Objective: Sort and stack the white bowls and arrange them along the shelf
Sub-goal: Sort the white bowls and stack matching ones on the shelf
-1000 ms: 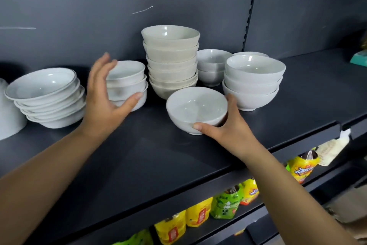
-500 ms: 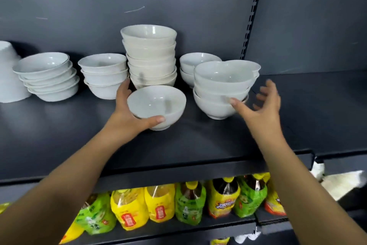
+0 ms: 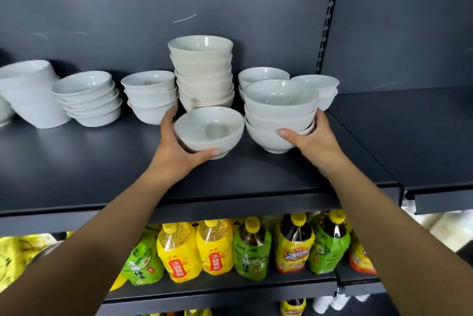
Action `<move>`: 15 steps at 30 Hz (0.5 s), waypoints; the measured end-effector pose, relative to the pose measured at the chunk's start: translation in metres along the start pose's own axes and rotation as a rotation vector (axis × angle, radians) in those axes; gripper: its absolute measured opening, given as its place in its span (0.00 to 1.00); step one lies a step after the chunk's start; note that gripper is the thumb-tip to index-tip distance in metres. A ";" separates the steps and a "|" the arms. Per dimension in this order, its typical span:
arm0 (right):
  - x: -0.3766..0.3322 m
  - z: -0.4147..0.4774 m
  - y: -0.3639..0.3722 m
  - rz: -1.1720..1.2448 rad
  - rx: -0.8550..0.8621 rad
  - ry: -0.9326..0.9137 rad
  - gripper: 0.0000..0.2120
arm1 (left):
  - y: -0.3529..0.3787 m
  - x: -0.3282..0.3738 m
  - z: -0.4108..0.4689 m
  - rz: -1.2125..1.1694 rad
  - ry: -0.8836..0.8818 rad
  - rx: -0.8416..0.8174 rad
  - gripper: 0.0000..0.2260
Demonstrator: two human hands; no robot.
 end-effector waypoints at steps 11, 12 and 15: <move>-0.006 -0.013 0.016 -0.002 -0.065 -0.010 0.38 | -0.011 0.000 0.002 -0.043 0.001 0.010 0.52; -0.007 -0.016 0.020 0.003 -0.078 -0.007 0.37 | -0.017 -0.004 0.002 -0.037 0.000 0.023 0.52; -0.010 -0.025 0.041 0.002 -0.141 0.010 0.34 | -0.040 -0.018 -0.004 -0.013 -0.011 0.060 0.53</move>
Point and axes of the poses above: each hand's wrist, its own z-axis towards the middle knuckle, its own y-axis out of the palm, x = y × z, the point moved 10 cm from there along z, towards the middle knuckle, and after that the axes turned 10 degrees about z, right-handed, at the moved point
